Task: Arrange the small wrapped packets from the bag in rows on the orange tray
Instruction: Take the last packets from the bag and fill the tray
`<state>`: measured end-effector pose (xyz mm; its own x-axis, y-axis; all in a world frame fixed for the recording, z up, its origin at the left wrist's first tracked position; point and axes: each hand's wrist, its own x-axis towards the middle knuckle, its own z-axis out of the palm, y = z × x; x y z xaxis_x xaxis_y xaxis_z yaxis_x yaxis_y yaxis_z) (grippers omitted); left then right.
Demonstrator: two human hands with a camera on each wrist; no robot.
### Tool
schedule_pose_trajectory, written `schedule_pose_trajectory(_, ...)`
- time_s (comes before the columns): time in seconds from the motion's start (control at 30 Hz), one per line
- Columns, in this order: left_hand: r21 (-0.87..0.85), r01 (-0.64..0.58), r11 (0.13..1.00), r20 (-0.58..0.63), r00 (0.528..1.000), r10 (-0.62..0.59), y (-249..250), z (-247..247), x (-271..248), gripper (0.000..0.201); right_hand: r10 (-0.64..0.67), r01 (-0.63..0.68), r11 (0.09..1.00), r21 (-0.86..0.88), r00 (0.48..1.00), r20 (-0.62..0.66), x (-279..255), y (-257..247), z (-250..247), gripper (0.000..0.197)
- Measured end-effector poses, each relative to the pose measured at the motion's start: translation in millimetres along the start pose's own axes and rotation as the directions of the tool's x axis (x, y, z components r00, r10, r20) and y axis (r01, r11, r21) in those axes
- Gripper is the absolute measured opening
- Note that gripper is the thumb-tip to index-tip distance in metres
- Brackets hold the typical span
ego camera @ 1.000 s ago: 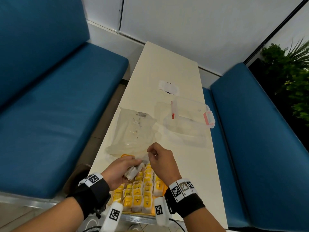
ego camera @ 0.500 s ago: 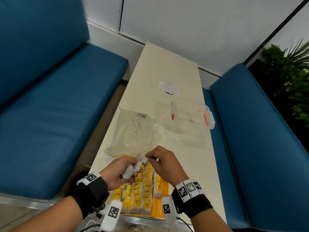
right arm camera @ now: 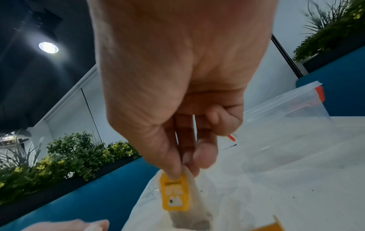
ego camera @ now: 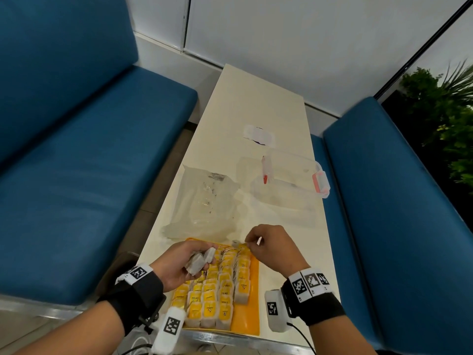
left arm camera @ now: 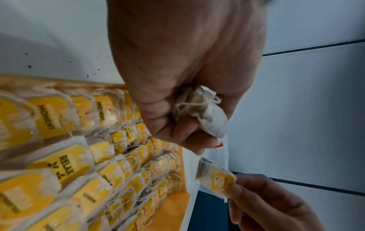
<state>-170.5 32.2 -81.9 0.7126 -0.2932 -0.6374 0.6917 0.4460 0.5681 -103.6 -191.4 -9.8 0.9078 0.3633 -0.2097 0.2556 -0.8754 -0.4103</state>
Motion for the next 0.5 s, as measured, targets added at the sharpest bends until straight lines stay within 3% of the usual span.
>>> schedule_pose_trajectory(0.1,0.006,-0.008,1.000,-0.017,1.000,0.008,-1.8,0.8,2.1,0.031,0.030,-0.026,0.998,-0.053,0.996,0.086,-8.5,0.2,4.0,0.012)
schedule_pose_trajectory(0.23,0.022,-0.009,1.000,-0.046,0.999,0.010,-3.8,1.5,4.8,0.028,0.022,0.009,0.995,-0.101,0.954,0.299,-20.8,-1.9,15.1,0.016)
schedule_pose_trajectory(0.4,0.028,-0.013,1.000,-0.053,0.998,0.015,-4.7,1.6,5.7,0.028,0.092,-0.001,0.988,-0.158,0.815,0.572,-29.6,-0.4,26.8,0.014)
schedule_pose_trajectory(0.5,0.031,-0.012,0.999,-0.054,0.998,0.014,-5.4,1.5,6.5,0.027,0.166,-0.033,0.976,-0.215,0.751,0.639,-31.7,3.0,36.4,0.013)
